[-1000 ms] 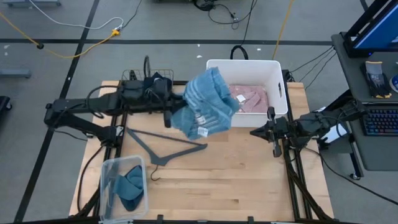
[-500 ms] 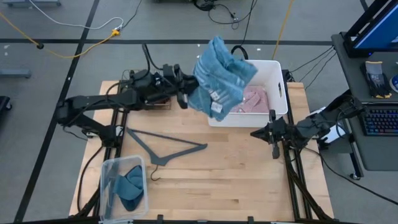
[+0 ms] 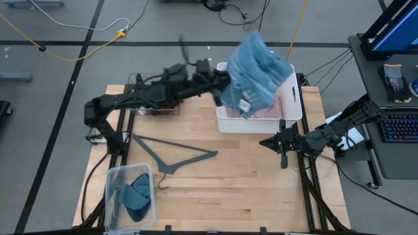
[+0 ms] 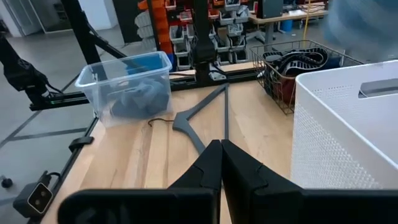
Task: Pick & Place Cloths
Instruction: Put the blue shirt into the white bin
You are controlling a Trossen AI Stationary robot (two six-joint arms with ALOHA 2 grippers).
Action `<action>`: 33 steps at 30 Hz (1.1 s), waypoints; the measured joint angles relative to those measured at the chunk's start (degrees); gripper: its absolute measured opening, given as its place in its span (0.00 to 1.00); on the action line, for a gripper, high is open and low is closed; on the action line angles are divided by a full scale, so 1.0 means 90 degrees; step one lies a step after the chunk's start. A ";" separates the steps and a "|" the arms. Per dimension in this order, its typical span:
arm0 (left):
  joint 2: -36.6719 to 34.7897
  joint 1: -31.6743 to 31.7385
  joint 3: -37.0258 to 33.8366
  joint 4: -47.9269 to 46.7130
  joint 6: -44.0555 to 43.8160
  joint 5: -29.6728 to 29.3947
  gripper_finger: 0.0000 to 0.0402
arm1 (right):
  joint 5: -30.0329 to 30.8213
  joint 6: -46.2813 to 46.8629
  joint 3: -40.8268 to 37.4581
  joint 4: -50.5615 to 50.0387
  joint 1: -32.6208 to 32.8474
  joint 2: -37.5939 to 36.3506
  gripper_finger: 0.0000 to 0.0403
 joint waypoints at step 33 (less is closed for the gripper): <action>0.2349 0.0396 0.1942 -0.3253 0.1119 0.0050 0.03 | -0.0032 -0.0008 -0.0005 0.0206 0.0003 -0.0056 0.00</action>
